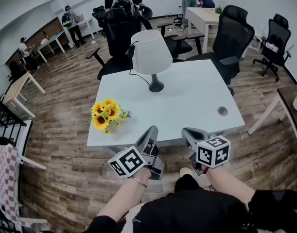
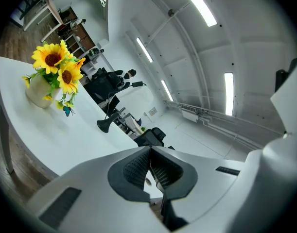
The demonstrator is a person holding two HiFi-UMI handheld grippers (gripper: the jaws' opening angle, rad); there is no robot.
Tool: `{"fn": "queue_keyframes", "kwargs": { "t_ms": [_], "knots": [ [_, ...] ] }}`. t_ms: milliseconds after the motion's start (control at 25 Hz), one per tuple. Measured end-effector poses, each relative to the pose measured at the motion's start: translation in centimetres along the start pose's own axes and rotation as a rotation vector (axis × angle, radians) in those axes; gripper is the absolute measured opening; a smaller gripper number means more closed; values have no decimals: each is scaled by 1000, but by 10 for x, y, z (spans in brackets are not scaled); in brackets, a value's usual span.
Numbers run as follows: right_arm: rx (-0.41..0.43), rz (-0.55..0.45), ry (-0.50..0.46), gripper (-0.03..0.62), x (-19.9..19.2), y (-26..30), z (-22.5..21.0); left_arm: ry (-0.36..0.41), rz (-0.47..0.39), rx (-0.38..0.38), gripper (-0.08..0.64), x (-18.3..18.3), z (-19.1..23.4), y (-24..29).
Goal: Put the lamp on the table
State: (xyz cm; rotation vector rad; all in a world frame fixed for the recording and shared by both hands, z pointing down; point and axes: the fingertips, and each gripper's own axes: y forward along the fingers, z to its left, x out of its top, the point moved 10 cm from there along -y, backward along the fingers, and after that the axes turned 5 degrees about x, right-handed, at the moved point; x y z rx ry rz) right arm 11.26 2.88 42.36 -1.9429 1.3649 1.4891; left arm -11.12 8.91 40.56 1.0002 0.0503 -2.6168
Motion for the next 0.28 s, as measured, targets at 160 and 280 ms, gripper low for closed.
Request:
{"fn": "queue_keyframes", "kwargs": {
  "t_ms": [160,280],
  "knots": [
    [1,3,2,15,-2,1,2,-1,-1,-1,15,0,1,-2],
    [0,7,3,15,-3,1,3,-5,-2,1,15,-1,2,-4]
  ]
}}
